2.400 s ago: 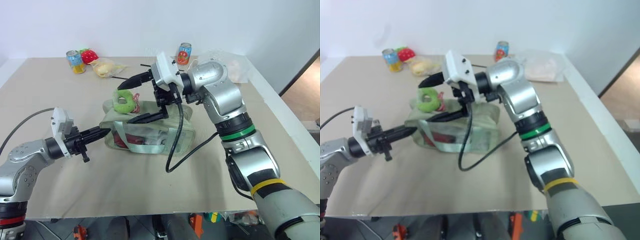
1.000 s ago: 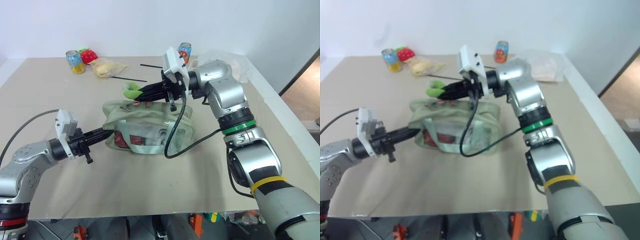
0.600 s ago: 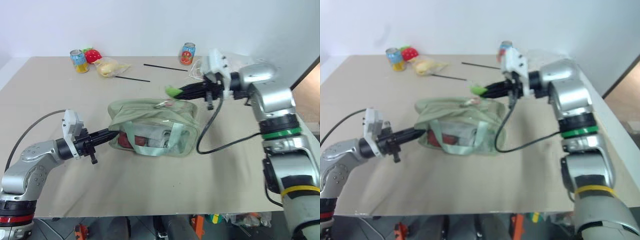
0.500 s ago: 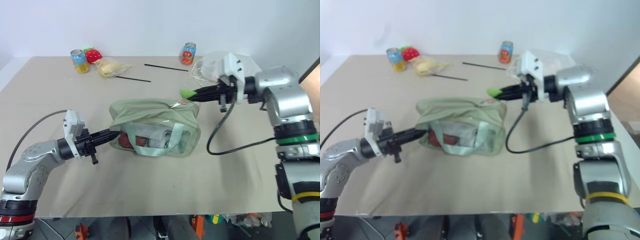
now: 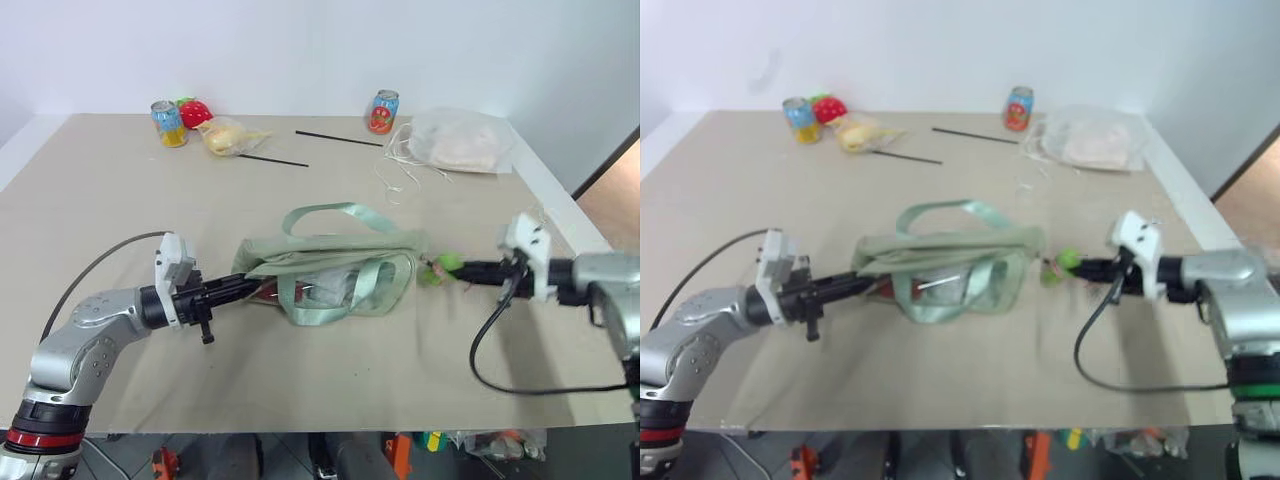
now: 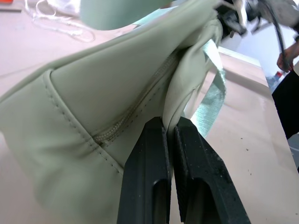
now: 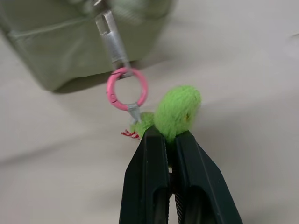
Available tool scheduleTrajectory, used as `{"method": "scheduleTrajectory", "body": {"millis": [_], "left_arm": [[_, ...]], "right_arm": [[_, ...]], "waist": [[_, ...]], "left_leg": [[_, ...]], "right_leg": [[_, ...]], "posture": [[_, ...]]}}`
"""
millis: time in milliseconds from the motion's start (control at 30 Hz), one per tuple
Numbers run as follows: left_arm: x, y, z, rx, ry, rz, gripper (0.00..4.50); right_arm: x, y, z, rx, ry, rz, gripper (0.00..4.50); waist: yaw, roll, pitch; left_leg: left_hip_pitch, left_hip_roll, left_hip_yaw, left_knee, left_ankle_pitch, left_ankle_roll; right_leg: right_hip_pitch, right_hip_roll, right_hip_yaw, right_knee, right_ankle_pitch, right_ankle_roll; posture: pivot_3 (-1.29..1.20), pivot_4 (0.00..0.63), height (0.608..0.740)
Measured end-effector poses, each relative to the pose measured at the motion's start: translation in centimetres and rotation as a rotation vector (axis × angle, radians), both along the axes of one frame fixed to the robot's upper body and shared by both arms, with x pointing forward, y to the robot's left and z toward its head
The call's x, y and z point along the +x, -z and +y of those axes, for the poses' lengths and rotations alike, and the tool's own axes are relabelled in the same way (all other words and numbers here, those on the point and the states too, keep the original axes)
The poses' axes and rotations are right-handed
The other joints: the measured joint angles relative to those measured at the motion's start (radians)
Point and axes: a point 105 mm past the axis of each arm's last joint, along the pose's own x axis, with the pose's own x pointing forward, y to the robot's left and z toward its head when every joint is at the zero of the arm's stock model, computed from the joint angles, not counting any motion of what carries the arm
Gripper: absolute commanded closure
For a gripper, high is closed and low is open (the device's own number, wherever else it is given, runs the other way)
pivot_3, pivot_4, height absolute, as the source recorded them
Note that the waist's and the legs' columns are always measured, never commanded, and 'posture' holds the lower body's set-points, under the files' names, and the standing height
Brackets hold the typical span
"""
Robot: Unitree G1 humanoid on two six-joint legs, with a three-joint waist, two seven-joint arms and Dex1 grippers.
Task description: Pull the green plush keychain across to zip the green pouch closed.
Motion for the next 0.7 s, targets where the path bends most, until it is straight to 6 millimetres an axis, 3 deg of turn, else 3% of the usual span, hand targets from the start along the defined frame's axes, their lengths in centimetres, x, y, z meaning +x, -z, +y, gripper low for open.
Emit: {"method": "scheduleTrajectory", "body": {"millis": [100, 167, 333, 400, 533, 600, 700], "left_arm": [[0.2, -0.2, 0.7, -0.003, -0.026, -0.002, 4.50], [0.3, -0.3, 1.1, 0.003, -0.040, -0.003, 4.50], [0.5, -0.6, 1.8, 0.006, -0.068, -0.004, 4.50], [0.5, -0.7, 1.9, 0.005, -0.072, -0.008, 4.50], [0.8, -1.0, 1.7, -0.017, -0.082, -0.016, 4.50], [1.1, -1.4, 1.5, -0.041, -0.095, -0.027, 4.50], [1.8, -2.2, 1.7, -0.096, -0.129, -0.021, 4.50]], "right_arm": [[0.4, 1.1, 3.1, 0.081, -0.007, -0.001, 4.45], [1.3, 0.5, 3.9, 0.115, -0.002, -0.015, 4.45], [4.6, -4.9, 4.1, 0.152, 0.022, -0.155, 4.45], [5.5, -8.2, 4.8, 0.189, -0.004, -0.225, 4.45], [4.9, -14.9, 7.1, 0.265, -0.150, -0.375, 4.45], [4.1, -16.4, 8.1, 0.270, -0.217, -0.407, 4.45], [3.4, -16.7, 8.7, 0.266, -0.274, -0.407, 4.45]], "waist": [[-0.005, 0.000, 0.000], [-0.015, 0.002, 0.001], [-0.029, 0.003, 0.002], [-0.030, 0.004, 0.002], [-0.026, 0.004, 0.002], [-0.023, 0.004, 0.002], [-0.018, 0.004, 0.002]], "left_leg": [[0.000, 0.002, 0.000, 0.000, 0.000, 0.000], [0.002, 0.002, 0.000, 0.000, 0.002, 0.003], [0.003, 0.002, -0.001, 0.000, 0.004, 0.007], [0.002, 0.003, 0.000, -0.001, 0.005, 0.007], [0.001, 0.004, 0.000, -0.004, 0.003, 0.010], [0.000, 0.004, -0.001, -0.003, 0.002, 0.010], [-0.003, 0.003, -0.001, -0.003, 0.001, 0.010]], "right_leg": [[0.001, 0.003, 0.000, 0.000, 0.001, 0.001], [0.000, 0.004, 0.000, 0.000, 0.001, 0.001], [-0.002, 0.008, 0.005, 0.000, 0.002, 0.001], [-0.004, 0.010, 0.007, 0.001, 0.005, 0.002], [-0.005, 0.011, 0.007, 0.001, 0.004, -0.001], [-0.005, 0.011, 0.006, 0.000, 0.003, -0.003], [-0.007, 0.008, 0.006, -0.001, 0.003, -0.003]], "posture": [[0.00, 0.150, 0.740], [0.00, 0.150, 0.740], [0.00, 0.150, 0.740], [0.00, 0.150, 0.740], [0.00, 0.150, 0.740], [0.00, 0.150, 0.740], [0.00, 0.150, 0.740]]}}
